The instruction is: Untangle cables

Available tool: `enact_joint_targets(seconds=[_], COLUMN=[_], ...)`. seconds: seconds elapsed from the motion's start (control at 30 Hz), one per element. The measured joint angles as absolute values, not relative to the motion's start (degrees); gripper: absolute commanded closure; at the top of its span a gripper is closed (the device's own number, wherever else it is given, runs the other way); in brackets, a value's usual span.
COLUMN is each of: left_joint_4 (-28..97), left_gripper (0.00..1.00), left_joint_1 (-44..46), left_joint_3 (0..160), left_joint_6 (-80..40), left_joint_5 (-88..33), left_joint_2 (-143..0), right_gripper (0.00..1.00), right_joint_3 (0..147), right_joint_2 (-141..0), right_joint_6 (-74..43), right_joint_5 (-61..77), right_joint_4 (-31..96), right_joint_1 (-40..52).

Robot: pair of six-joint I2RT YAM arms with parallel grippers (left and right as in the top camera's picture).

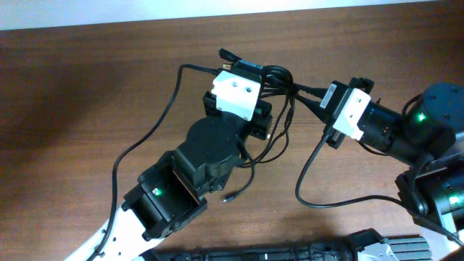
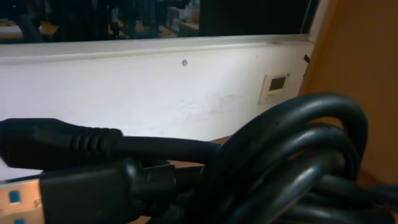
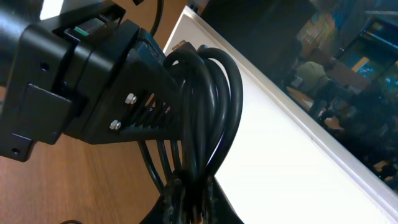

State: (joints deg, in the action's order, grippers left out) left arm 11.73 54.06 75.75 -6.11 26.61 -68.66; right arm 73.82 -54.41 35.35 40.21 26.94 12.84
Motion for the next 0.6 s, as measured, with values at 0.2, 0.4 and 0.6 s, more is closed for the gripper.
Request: enact_joint_targets(seconds=[0.2, 0.4, 0.6], left_joint_4=[11.53, 11.77, 11.79], left_gripper=[1.0, 1.0, 1.0], left_joint_1=[55.18, 54.5, 54.5], left_joint_3=[75.75, 75.75, 75.75], left_joint_6=[-9.47, -12.73, -12.95], left_joint_5=[35.0, 41.36, 42.72], left_joint_2=[-68.66, -65.43, -64.93], right_gripper=[0.96, 0.96, 0.44], right_joint_3=[73.82, 73.82, 73.82], right_joint_2=[-54.39, -52.84, -52.66], right_joint_6=[27.88, 18.06, 17.43], right_joint_5=[33.69, 16.99, 14.76], right_joint_4=[28.27, 31.07, 33.45], right_joint_1=[13.89, 13.37, 13.32])
